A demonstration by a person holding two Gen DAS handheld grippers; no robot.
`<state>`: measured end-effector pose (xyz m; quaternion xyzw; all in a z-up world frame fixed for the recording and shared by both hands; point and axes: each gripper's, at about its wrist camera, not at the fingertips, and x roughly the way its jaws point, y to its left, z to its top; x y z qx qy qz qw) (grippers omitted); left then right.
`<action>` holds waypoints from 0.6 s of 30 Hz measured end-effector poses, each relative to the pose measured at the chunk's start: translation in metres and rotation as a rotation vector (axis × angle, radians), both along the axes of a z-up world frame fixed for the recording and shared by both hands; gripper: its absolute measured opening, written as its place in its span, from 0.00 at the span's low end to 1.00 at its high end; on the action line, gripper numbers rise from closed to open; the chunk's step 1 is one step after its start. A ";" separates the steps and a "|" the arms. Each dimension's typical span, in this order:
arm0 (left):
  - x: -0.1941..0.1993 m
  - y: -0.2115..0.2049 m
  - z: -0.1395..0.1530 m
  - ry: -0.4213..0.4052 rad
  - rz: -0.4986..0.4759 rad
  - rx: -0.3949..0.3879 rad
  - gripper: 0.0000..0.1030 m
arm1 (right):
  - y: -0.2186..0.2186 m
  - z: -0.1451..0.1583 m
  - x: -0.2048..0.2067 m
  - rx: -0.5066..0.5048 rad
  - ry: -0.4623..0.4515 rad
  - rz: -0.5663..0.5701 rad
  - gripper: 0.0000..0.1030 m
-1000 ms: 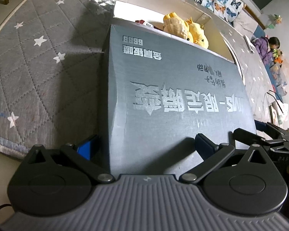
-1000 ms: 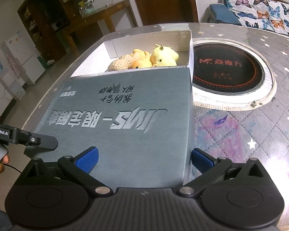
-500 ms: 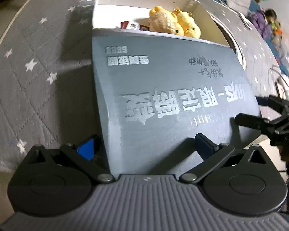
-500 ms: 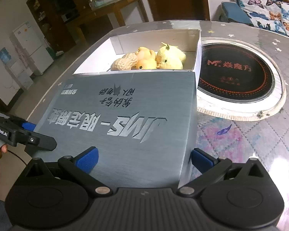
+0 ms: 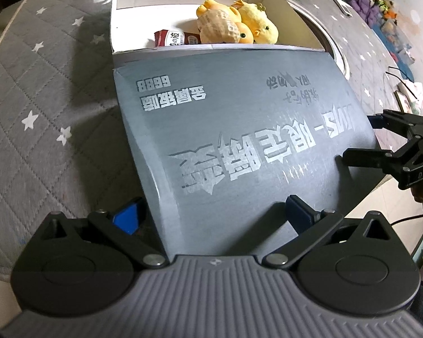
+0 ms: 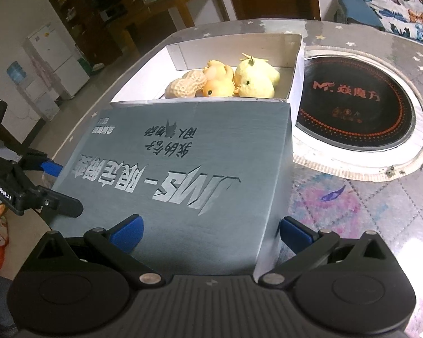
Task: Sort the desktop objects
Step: 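Lower the grey lid over the white box opening with both grippers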
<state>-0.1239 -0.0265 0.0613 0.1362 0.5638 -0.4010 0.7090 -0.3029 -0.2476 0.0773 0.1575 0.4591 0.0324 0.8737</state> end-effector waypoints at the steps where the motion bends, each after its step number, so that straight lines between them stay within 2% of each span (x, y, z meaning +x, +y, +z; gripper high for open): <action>1: 0.001 0.000 0.000 0.004 -0.004 0.002 1.00 | -0.001 0.000 0.001 0.004 0.003 0.002 1.00; 18: 0.007 0.013 0.009 0.059 0.041 -0.028 1.00 | 0.005 0.005 0.000 0.006 -0.011 -0.029 1.00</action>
